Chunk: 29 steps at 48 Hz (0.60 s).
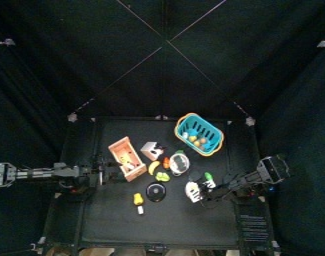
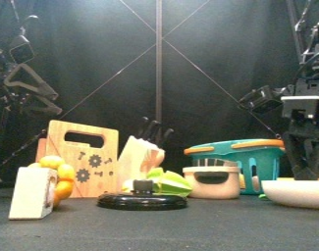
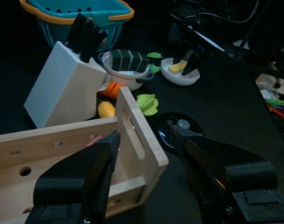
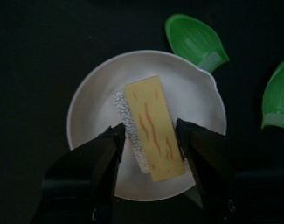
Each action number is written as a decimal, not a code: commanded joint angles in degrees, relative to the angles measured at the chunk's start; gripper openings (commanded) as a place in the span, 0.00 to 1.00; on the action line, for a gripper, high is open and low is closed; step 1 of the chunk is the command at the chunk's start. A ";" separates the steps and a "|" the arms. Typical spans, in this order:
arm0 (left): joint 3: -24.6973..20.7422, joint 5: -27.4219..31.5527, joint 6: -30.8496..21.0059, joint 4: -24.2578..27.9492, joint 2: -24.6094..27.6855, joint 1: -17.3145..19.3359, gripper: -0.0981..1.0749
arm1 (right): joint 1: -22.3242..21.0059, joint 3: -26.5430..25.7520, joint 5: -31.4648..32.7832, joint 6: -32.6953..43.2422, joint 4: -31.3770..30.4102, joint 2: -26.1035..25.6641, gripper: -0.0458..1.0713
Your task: Grab egg sushi
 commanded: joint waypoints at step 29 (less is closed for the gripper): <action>-0.53 -0.18 0.00 0.00 0.26 0.18 0.83 | -1.49 -2.55 3.34 0.00 -0.97 -4.92 0.57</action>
